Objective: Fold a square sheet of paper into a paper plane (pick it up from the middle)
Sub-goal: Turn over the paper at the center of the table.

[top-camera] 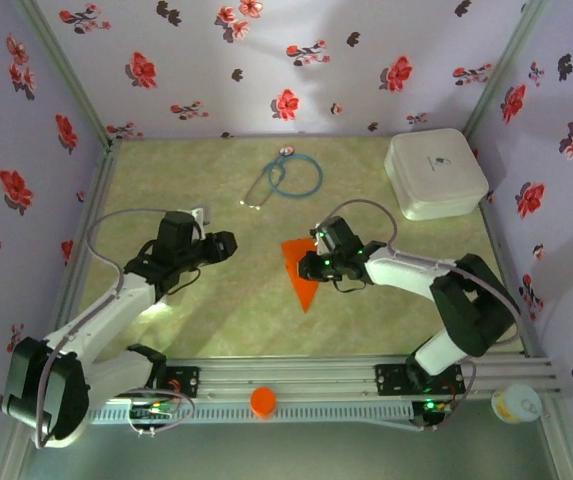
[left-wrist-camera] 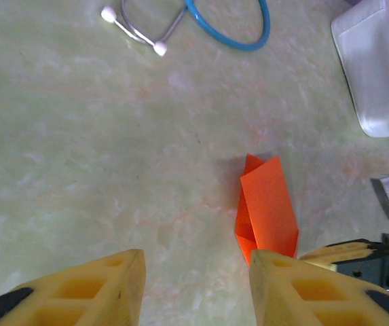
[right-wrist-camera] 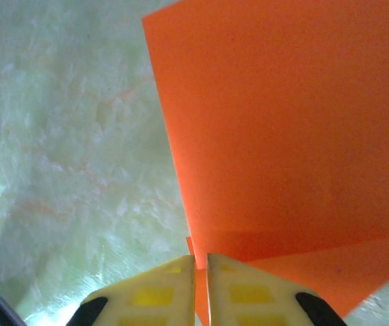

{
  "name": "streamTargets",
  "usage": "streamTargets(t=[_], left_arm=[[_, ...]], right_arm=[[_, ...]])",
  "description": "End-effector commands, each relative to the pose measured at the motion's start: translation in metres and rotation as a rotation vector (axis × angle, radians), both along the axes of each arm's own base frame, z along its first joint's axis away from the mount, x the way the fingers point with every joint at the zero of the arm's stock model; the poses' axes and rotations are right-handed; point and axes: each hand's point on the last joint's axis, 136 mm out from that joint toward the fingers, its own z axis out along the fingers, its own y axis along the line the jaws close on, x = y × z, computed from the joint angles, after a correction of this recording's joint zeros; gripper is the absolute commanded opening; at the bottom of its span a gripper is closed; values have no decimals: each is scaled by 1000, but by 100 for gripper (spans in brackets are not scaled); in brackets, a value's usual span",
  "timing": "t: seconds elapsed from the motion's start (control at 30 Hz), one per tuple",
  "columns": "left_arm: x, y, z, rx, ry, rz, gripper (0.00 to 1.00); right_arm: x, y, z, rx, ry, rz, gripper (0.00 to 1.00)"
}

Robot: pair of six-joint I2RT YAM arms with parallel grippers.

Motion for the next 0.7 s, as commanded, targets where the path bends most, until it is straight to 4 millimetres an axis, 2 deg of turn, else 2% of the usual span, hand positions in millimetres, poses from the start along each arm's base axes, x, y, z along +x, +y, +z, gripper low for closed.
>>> streamTargets(t=[0.0,0.17,0.27,0.37,0.43,0.5,0.67], left_arm=[[3,-11,13,-63,6,-28,43],[3,-12,12,-58,-4,-45,42],[2,-19,14,-78,7,-74,42],[-3,-18,6,-68,72,-69,43],[-9,-15,0,-82,142,-30,43],[-13,-16,5,-109,154,-24,43],[-14,-18,22,-107,119,-58,41]], right_arm=[[-5,6,-9,63,74,-24,13],[-7,1,-35,64,158,-124,13],[-7,1,-41,75,204,-182,13],[-6,-8,-54,61,268,-306,13],[-7,-6,-46,110,304,-386,13],[-9,-8,-38,94,278,-436,15],[-17,-19,-53,-41,251,-500,14]])
